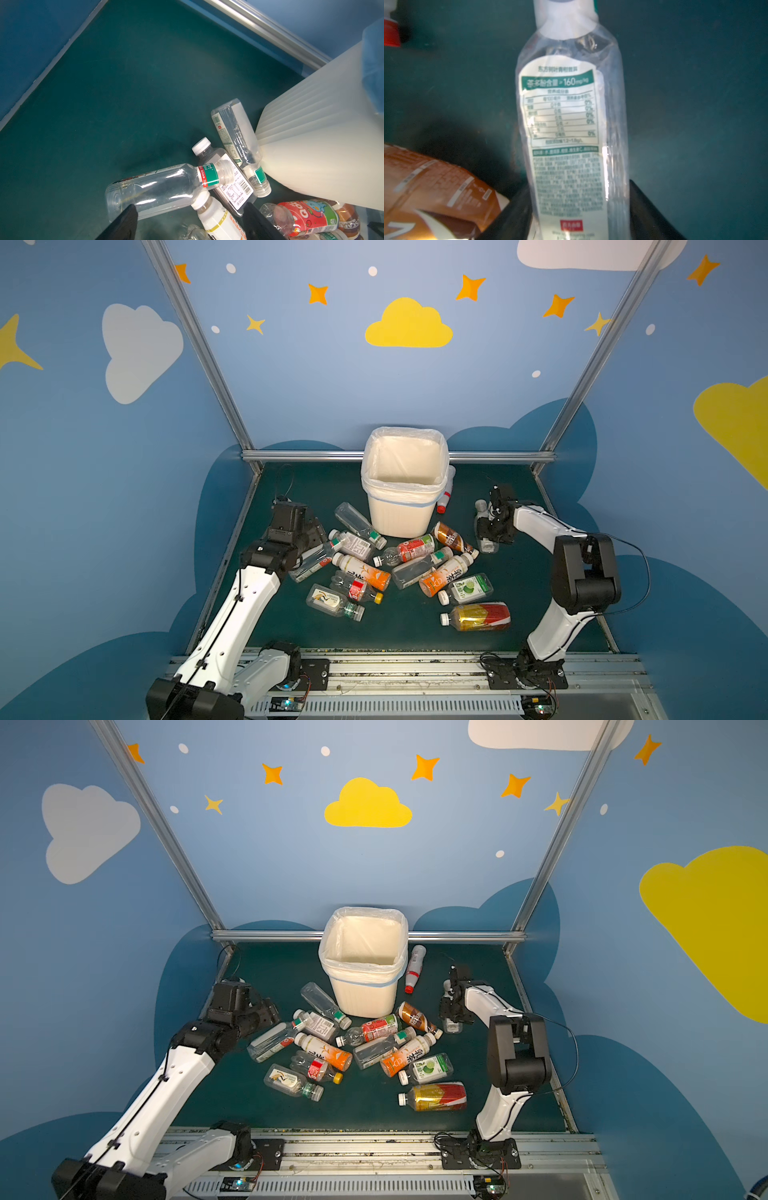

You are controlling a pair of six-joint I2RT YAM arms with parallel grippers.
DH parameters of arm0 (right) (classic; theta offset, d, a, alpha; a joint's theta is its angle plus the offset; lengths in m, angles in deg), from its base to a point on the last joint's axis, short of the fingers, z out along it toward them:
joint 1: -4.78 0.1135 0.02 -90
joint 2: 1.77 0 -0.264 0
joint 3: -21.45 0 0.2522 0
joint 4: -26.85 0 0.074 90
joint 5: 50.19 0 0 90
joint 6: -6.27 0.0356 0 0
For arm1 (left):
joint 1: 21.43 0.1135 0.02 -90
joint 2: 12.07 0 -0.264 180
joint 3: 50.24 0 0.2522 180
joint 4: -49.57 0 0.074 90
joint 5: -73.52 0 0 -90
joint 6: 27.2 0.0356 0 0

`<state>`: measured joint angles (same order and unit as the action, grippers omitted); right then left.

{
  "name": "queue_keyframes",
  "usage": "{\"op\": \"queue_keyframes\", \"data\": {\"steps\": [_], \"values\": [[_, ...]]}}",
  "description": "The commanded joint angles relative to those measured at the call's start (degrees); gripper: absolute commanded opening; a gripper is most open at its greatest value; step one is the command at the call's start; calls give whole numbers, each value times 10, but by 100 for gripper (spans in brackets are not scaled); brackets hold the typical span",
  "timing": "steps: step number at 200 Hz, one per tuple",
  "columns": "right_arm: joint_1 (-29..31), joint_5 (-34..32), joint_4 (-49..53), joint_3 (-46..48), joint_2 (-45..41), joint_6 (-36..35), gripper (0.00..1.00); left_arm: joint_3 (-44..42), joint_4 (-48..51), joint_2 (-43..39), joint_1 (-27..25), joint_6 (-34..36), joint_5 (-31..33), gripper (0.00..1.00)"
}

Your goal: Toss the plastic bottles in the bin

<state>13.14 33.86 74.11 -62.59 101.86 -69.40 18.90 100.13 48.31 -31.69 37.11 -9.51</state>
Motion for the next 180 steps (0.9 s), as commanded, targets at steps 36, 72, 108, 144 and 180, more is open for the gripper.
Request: {"op": "queue_keyframes", "data": {"steps": [36, 72, 108, 144, 180], "values": [[-13, 34, -9, -4, -5, 10, 38, 29, 43, 30, -2, 11, -17, 92], [-19, 41, 1, 23, -98, 6, 38, 29, 36, 22, 0, 9, -32, 91], [-12, 89, 34, -8, -184, 0, 39, 32, 35, 30, 0, 3, -53, 91], [52, 132, 54, -141, -217, 4, 41, 40, 34, 38, -1, -2, -74, 89], [149, 165, 61, -376, -144, -15, 52, 49, 39, 45, -1, -5, -81, 88]]}}
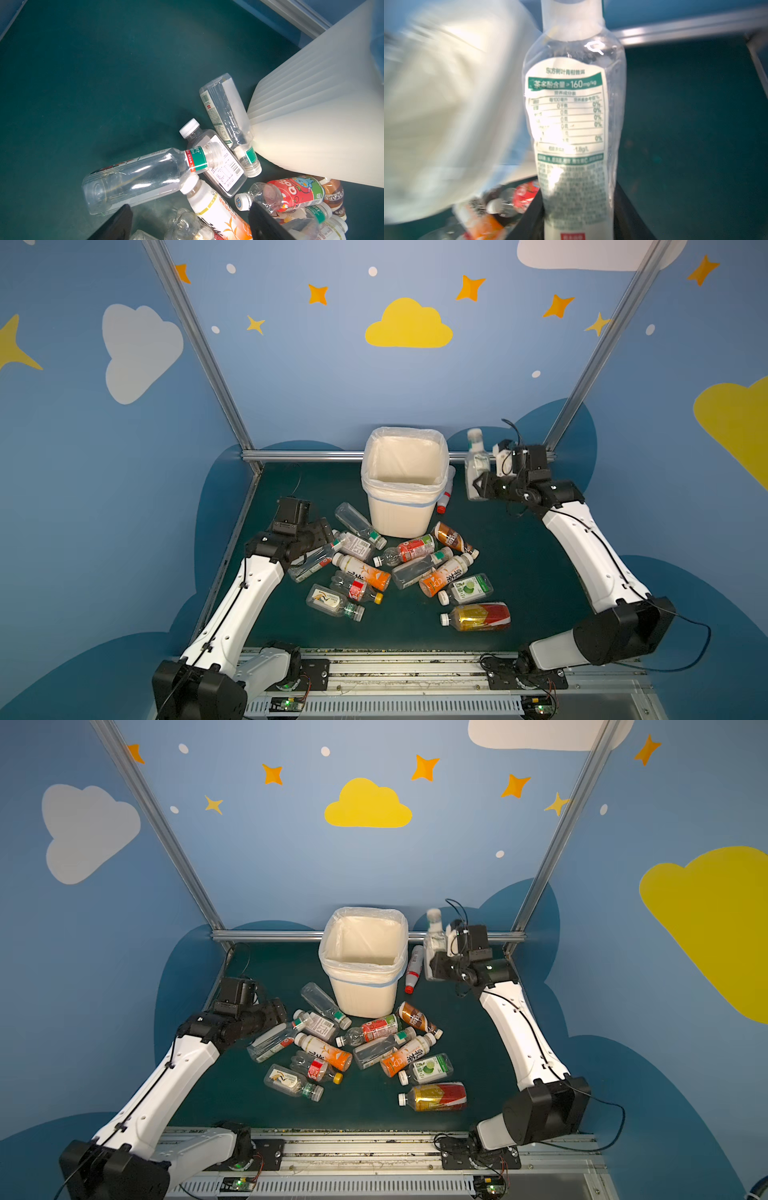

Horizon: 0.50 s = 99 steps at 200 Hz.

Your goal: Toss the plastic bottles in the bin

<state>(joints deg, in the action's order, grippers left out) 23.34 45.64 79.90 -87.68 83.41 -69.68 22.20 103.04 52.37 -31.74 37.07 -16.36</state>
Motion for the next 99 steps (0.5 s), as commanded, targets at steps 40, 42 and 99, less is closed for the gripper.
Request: {"op": "queue_keyframes", "data": {"steps": [40, 42, 99], "values": [[56, 90, 23, -236, 100, 12, 82, 14, 10, 3, 0, -8, -35, 88], [55, 88, 18, -229, 96, 12, 83, 13, 10, 3, -1, -7, -35, 88], [-17, 85, -122, 125, -128, 78, 84, -10, 8, -33, -2, 5, -61, 74]]}}
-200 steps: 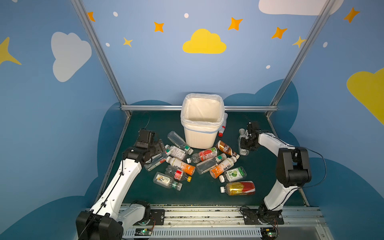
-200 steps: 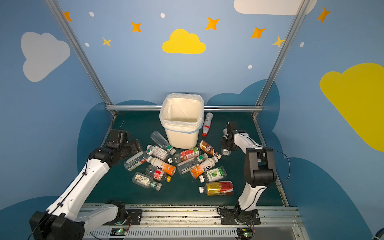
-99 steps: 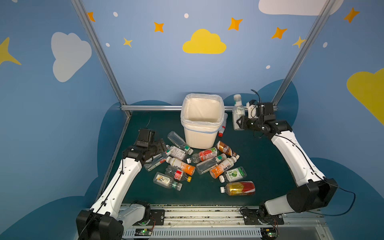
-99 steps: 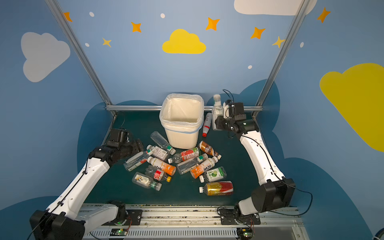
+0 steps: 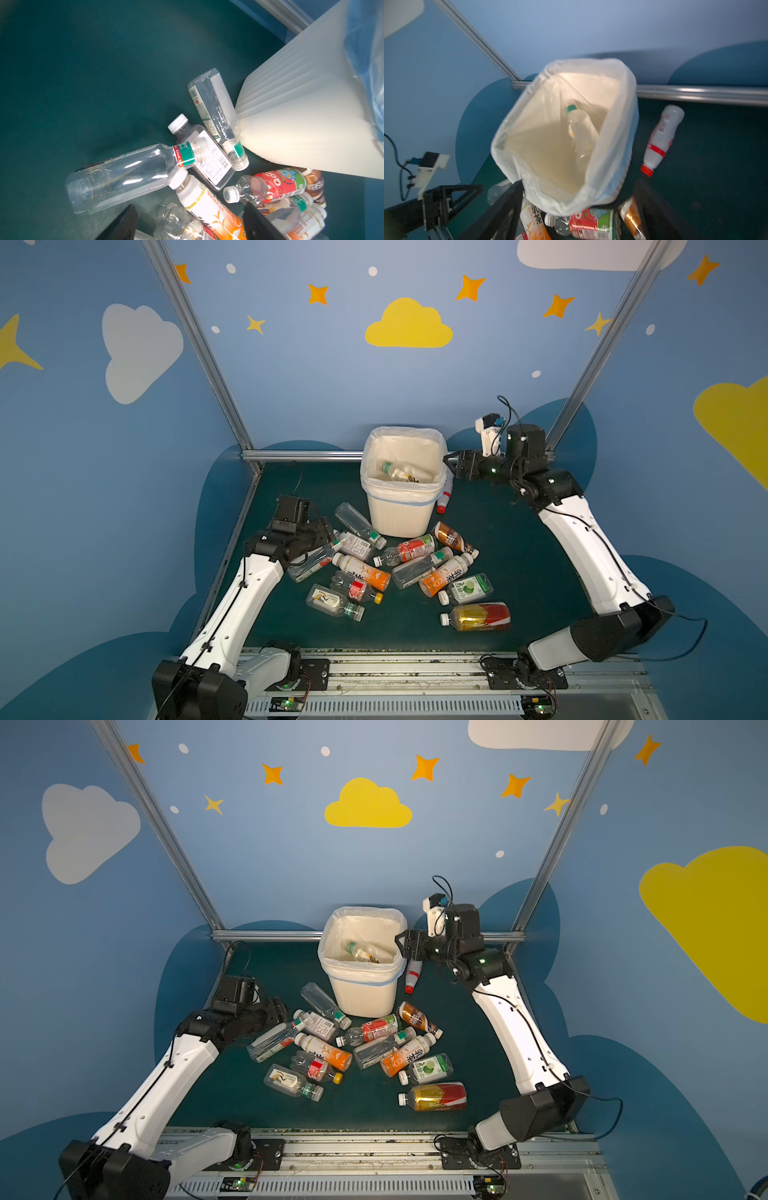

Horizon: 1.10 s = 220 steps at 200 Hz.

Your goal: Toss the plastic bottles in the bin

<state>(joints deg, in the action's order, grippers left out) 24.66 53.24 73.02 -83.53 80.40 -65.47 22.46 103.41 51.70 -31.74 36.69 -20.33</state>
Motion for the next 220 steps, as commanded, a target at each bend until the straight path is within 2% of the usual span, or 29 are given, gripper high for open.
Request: {"op": "queue_keyframes", "data": {"steps": [1, 12, 35, 58, 66, 77, 99, 151, 193, 220], "values": [[-32, 9, -53, 90, -102, 36, 84, -14, 3, -28, -2, 9, -22, 73], [-43, 9, -62, 149, -155, 43, 81, -25, 1, -41, -1, 10, -27, 71], [-59, 15, -47, 247, -252, 46, 68, -38, 14, -66, -1, 8, -15, 65], [-64, 20, -7, 303, -313, 31, 65, -24, 53, -61, -1, 11, -7, 65], [-64, 27, 9, 320, -327, 24, 66, -15, 68, -52, 0, 17, -13, 65], [-65, 39, 33, 341, -342, 12, 73, -3, 86, -40, -1, 28, -31, 65], [-65, 59, 58, 376, -360, -1, 77, 6, 111, -20, -2, 42, -43, 65], [-64, 100, 16, 432, -361, 12, 79, -36, 72, 3, 0, 108, -1, 68], [-64, 111, 10, 433, -354, 10, 80, -18, 79, 36, 12, 126, 7, 71], [-64, 117, 3, 444, -363, 14, 81, 7, 104, 61, 14, 180, 16, 76]]}}
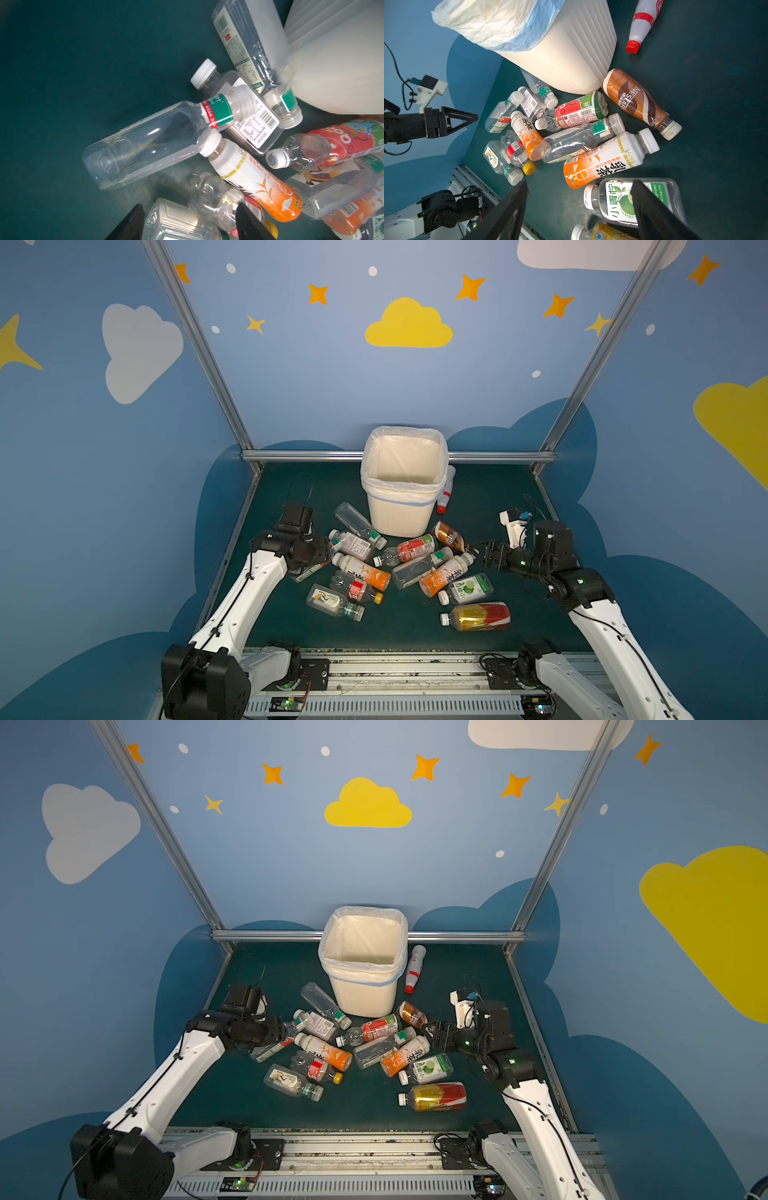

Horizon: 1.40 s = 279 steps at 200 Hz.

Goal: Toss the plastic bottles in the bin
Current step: 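Reach the left gripper into the pile toward a clear bottle near the bin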

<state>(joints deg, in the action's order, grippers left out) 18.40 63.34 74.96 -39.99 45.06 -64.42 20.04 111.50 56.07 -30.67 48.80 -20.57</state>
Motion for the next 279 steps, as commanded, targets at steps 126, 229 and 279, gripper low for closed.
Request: {"op": "queue_keyframes", "data": {"steps": [126, 229, 279], "values": [[50, 48, 22, -41, 62, -33, 79, -4, -2, -32, -116, -133, -111, 73], [22, -41, 54, -4, 89, -1, 75, 135, 8, 156, -429, -65, 80, 66], [5, -38, 56, -10, 80, -14, 75, 238, 11, 303, -442, 3, 99, 65]]}}
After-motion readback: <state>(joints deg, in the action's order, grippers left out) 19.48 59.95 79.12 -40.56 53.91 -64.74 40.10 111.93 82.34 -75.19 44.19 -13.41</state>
